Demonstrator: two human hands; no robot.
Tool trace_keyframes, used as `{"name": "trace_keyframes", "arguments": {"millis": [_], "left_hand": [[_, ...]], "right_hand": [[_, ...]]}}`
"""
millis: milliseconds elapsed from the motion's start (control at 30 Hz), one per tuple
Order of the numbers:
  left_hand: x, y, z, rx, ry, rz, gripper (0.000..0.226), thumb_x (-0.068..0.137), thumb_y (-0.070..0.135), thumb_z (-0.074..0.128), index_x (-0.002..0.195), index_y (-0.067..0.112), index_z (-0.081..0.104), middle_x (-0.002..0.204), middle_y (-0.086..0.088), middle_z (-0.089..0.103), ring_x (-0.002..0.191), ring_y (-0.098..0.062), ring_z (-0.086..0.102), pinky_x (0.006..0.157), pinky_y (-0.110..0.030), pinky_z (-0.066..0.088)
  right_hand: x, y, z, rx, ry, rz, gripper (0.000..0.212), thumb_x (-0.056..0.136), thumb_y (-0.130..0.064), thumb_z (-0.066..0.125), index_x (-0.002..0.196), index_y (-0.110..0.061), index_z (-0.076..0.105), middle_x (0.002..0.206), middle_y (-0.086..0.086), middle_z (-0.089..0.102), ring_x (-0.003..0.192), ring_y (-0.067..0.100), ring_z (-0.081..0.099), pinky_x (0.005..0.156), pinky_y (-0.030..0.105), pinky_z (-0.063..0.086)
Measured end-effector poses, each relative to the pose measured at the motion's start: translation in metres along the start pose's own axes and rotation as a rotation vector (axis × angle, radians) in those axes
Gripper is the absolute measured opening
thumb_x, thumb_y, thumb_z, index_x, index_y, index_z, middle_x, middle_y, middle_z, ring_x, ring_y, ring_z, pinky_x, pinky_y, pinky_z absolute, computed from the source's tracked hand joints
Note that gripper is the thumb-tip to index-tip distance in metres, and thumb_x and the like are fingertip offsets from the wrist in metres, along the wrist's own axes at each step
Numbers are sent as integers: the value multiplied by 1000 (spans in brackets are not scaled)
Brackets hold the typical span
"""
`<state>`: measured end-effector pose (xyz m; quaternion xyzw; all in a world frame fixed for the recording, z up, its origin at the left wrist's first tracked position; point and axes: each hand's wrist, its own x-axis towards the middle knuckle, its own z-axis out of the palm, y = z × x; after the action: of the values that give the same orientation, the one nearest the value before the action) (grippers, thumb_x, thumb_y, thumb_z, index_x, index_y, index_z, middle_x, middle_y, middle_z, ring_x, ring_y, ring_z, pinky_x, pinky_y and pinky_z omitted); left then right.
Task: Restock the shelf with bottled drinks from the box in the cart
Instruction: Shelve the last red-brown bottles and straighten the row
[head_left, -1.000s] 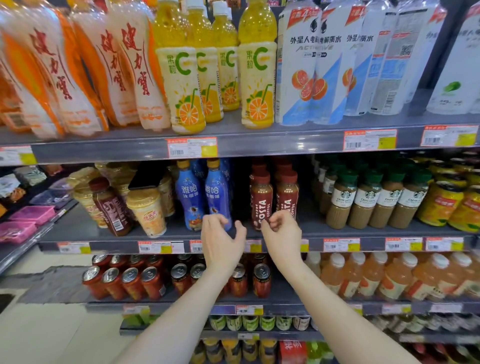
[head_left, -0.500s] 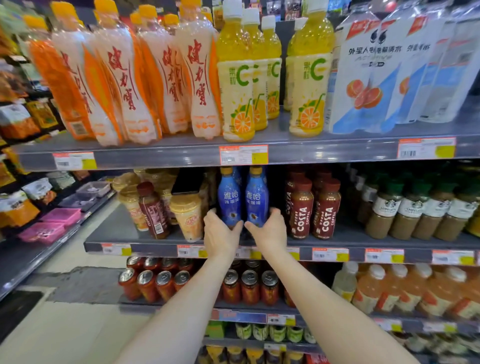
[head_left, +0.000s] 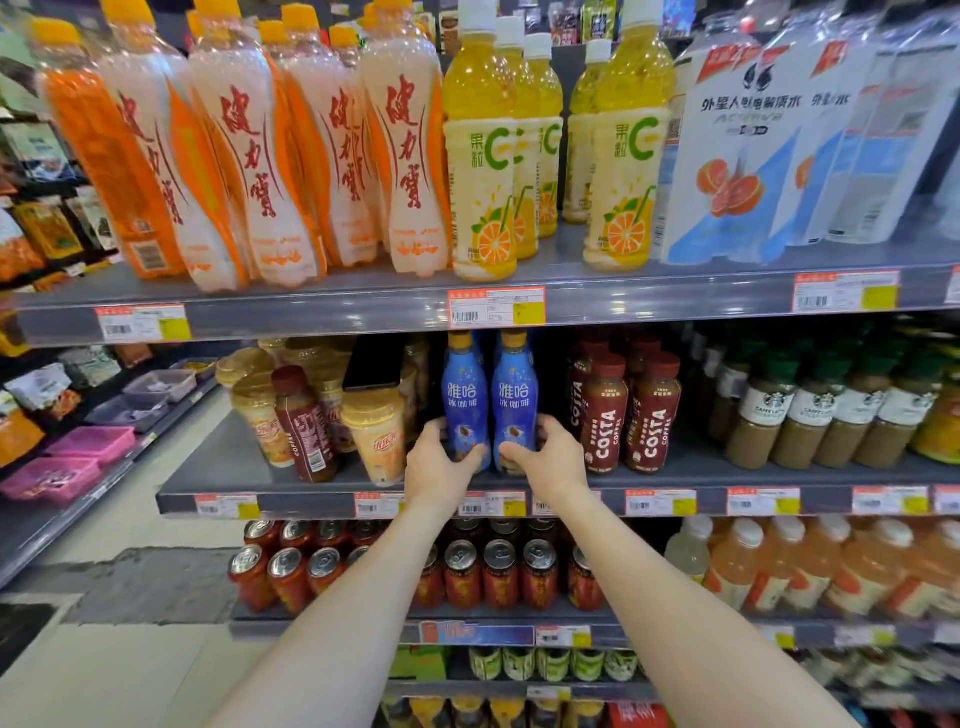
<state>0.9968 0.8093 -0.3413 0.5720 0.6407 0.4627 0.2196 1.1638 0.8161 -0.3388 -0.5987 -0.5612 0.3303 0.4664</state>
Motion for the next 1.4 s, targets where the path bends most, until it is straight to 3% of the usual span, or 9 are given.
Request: {"name": "trace_keyframes", "arguments": {"millis": [367,567,833,933,1000,1100,1233,1300,1400], "left_hand": [[0,-1,-3,7,-47,20,58,85,33,82,136,19,56,119,6,70,102,-7,60,86,-24,44],[-1,1,-3,30,-50,18,59,86,32,82,138,18,55,124,3,70,112,-14,64,88,-24,43],[-6,6,-3,66,-59,33,57,90,31,78,139,16,54,119,5,69,113,-17,65,84,-24,43],[-10,5,2,80,1,12,66,88,36,80,142,15,50,131,0,64,119,-20,62,91,-31,48],[-17,5,7,146,115,-14,68,85,41,81,138,12,51,131,-4,58,118,-24,61,98,-42,52],[-34,13,17,272,255,118,43,86,38,78,117,16,57,113,0,54,103,-22,59,93,-42,49],[-47,29,38,261,134,287,24,89,32,73,105,21,59,104,5,55,94,-17,59,86,-37,48],[-50,39,51,186,57,335,20,91,29,72,105,21,60,100,7,57,89,-14,61,84,-36,51],[-56,55,69,150,-48,362,24,95,32,67,116,22,61,105,10,60,94,-8,61,84,-33,53]], "right_hand": [[-1,1,-3,9,-34,-30,61,86,-25,81,140,-14,56,126,1,69,104,10,65,83,18,48],[-3,0,-5,21,-48,-19,63,86,-24,81,142,-16,54,126,-2,69,98,4,64,74,8,46],[-4,-3,-7,-18,-76,-12,64,87,-27,79,144,-17,51,127,0,70,100,8,65,81,17,48],[-6,-2,-10,-34,-61,20,72,87,-28,81,148,-13,47,134,3,65,115,15,64,92,26,49],[-10,2,-14,1,-14,37,67,87,-26,80,145,-10,50,134,5,63,122,19,61,99,28,50],[-20,5,-24,49,104,27,36,91,-24,75,123,-12,64,107,-1,69,96,9,66,85,21,53],[-29,8,-44,94,310,15,4,94,-19,68,93,-16,64,80,-3,65,69,3,57,61,8,42],[-30,10,-56,130,442,17,8,93,-15,65,86,-15,60,73,-3,58,64,7,52,60,10,41],[-28,15,-77,157,607,-1,13,90,-14,65,89,-18,53,78,-3,52,68,7,49,64,19,37]]}}
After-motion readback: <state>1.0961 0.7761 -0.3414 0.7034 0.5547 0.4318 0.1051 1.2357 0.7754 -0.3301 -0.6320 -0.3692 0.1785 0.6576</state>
